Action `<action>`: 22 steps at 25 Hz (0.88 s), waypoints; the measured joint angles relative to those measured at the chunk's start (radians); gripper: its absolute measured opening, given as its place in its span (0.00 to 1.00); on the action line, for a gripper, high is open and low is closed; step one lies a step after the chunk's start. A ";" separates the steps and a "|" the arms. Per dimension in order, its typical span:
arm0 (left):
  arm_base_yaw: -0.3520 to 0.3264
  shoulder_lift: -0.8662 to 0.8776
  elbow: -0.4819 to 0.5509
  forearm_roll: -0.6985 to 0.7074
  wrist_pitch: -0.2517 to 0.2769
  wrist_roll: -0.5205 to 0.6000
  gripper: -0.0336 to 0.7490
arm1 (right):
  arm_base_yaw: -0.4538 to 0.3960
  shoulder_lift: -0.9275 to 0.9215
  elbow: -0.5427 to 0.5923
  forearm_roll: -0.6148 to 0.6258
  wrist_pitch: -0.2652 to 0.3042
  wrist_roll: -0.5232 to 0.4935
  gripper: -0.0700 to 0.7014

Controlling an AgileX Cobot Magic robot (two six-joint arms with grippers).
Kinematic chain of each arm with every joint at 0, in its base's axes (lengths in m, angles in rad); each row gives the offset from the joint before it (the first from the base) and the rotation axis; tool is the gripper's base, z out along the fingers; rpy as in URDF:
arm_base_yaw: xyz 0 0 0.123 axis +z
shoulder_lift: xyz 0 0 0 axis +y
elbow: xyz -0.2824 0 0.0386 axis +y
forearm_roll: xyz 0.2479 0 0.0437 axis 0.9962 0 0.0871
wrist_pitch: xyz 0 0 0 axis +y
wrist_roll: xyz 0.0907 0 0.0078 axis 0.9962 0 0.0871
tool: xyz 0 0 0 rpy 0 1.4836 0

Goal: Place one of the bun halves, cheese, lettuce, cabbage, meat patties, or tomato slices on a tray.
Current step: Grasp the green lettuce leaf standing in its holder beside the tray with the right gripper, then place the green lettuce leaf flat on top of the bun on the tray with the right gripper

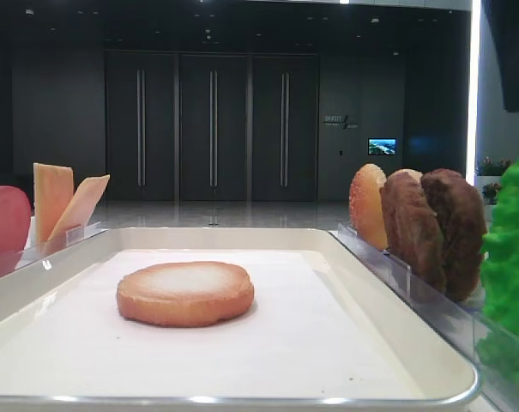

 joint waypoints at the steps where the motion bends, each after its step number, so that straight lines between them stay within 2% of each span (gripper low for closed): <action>1: 0.000 0.000 0.000 0.000 0.000 0.000 0.48 | 0.000 0.008 0.000 0.000 -0.003 0.000 0.62; 4: 0.000 0.000 0.000 0.000 0.000 0.000 0.48 | 0.007 0.033 0.003 -0.001 -0.004 -0.001 0.57; 6: 0.000 0.000 0.000 0.000 0.000 0.000 0.48 | 0.017 0.043 0.004 -0.001 -0.004 -0.003 0.50; 9: 0.000 0.000 0.000 0.000 0.000 0.000 0.48 | 0.028 0.053 0.004 -0.005 -0.006 -0.003 0.36; 12: 0.000 0.000 0.000 0.000 0.000 0.000 0.48 | 0.035 0.053 0.004 -0.032 -0.008 -0.005 0.16; 13: 0.000 0.000 0.000 0.000 0.000 0.000 0.48 | 0.036 0.053 0.004 -0.041 -0.006 -0.008 0.12; 18: 0.000 0.000 0.000 0.000 0.000 0.000 0.48 | 0.038 0.053 -0.077 -0.038 0.044 -0.035 0.11; 22: 0.000 0.000 0.000 0.000 0.000 0.000 0.48 | 0.038 0.056 -0.250 -0.037 0.056 -0.079 0.11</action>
